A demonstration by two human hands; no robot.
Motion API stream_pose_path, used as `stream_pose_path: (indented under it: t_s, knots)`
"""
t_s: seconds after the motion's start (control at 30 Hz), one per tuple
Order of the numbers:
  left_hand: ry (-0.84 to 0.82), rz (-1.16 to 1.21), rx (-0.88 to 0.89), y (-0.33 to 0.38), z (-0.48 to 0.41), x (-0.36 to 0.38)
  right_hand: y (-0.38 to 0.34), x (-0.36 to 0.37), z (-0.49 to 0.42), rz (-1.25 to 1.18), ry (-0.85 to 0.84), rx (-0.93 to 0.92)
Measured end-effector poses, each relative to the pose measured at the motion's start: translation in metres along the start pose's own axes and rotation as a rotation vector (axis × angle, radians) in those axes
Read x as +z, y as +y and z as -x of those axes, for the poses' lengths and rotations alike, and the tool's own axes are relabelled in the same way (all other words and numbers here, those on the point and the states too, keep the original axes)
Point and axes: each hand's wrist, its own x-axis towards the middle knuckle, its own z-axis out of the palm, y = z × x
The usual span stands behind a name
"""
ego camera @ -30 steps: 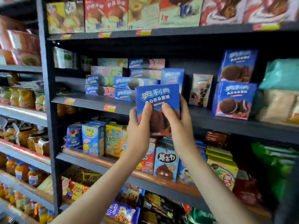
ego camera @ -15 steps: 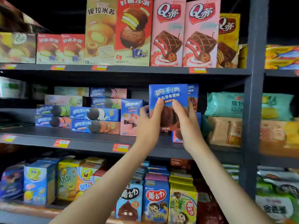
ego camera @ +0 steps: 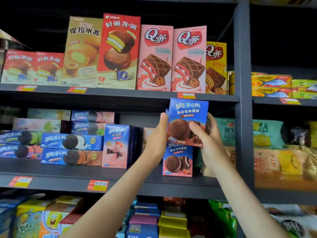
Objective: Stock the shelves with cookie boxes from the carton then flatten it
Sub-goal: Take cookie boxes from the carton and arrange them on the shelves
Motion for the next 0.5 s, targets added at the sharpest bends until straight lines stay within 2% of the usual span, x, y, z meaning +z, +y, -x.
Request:
stream_pose_path:
  t_s: [0.1,0.27,0.5]
  knots:
    - [0.043,0.049,0.026,-0.005,-0.004,-0.003,0.003,-0.010,-0.002,0.002,0.067,-0.019]
    - [0.217,-0.121,-0.064,-0.024,-0.017,-0.011,0.011,-0.015,-0.008,0.037,0.095,-0.016]
    - [0.107,-0.054,-0.147,-0.037,-0.040,-0.005,0.028,-0.016,-0.034,0.099,0.082,0.022]
